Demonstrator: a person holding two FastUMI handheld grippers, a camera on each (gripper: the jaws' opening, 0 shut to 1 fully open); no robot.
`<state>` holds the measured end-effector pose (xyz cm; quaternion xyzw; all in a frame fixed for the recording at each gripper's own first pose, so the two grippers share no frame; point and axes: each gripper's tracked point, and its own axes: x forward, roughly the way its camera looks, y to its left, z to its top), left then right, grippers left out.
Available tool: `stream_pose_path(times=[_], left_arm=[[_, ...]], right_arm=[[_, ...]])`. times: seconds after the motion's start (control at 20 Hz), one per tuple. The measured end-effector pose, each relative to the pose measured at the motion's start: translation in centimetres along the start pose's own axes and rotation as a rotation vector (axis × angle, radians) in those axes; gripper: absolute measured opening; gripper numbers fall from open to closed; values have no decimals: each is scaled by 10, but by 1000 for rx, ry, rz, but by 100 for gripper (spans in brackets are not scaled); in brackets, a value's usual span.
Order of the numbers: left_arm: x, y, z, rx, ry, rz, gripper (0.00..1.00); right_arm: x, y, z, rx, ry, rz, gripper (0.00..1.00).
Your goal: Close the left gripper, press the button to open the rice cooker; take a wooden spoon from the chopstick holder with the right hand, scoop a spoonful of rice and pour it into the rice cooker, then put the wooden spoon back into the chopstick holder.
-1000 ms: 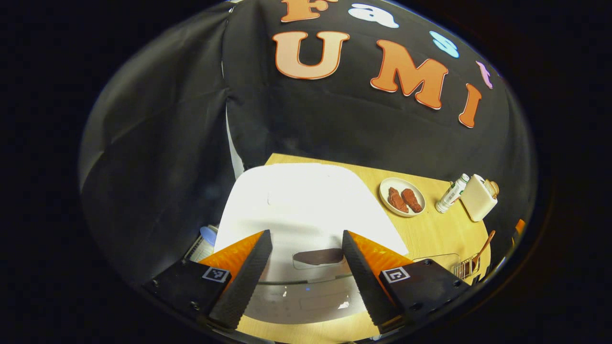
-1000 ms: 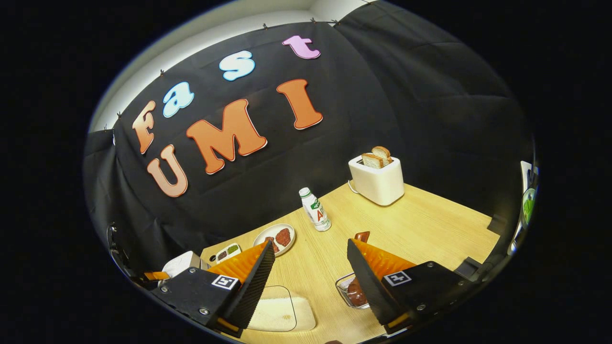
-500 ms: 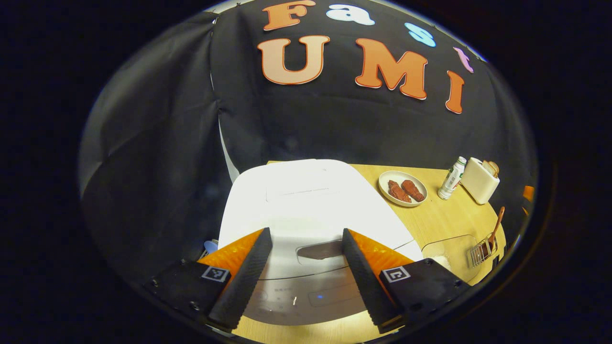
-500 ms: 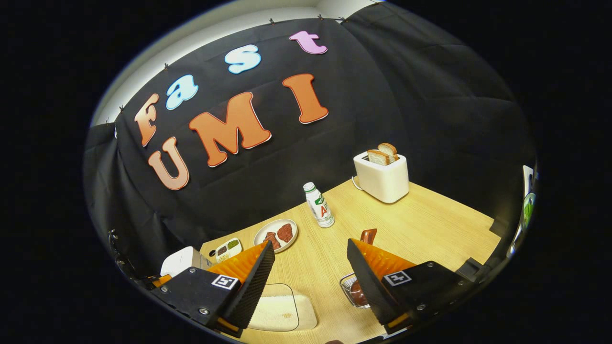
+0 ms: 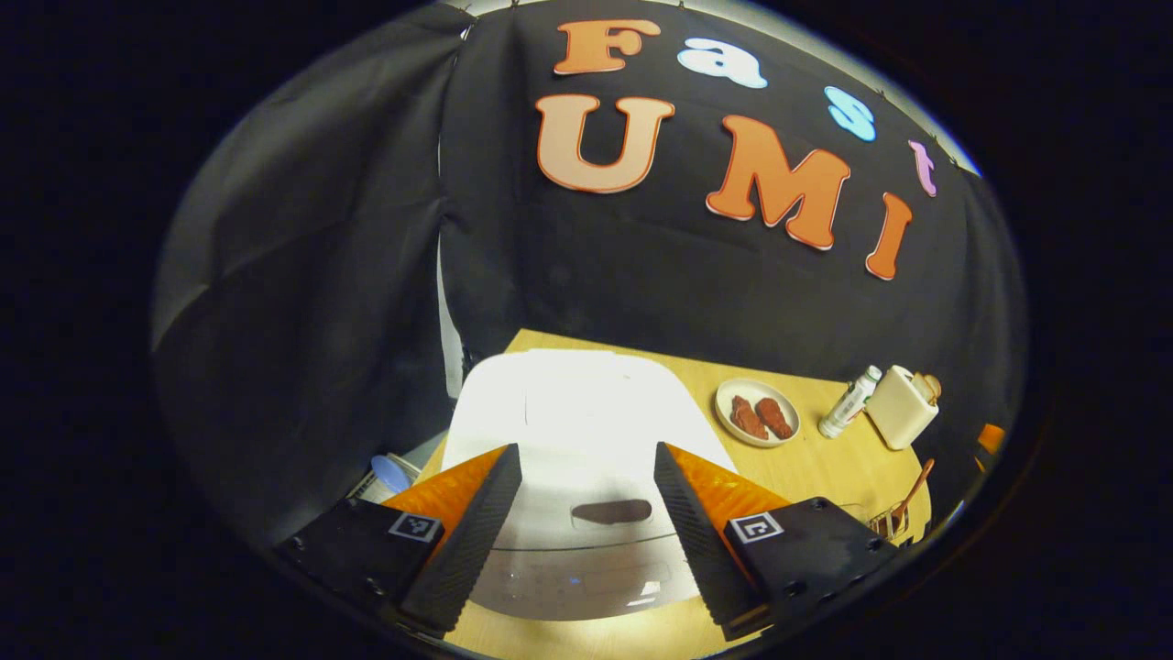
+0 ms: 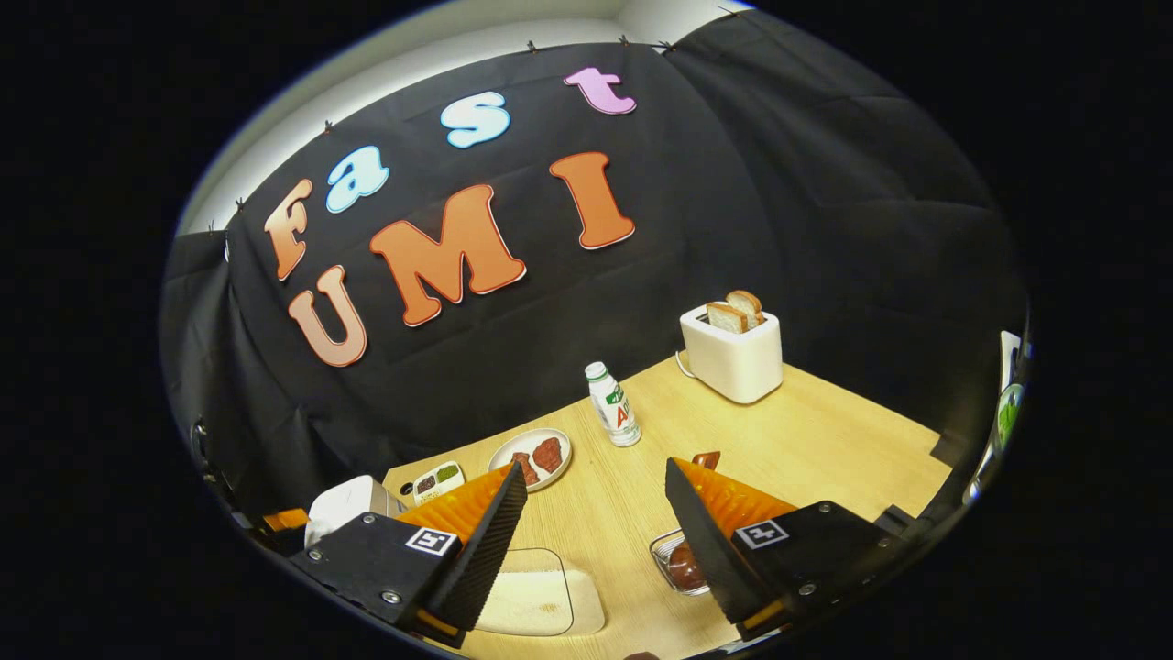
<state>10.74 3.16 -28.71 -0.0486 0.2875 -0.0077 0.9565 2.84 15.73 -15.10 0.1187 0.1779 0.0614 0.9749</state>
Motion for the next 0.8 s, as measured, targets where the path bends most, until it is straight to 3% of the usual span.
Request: stream_pose_path(times=[0.4,0.8], left_arm=[[-83,-27,141,78,-337,-29,96],[-140,-35,198,22,-425,-96,99]], right_arm=[[-14,12,45,-104,-91,5,95],[-43,31,115,-286,-260,-14,95]])
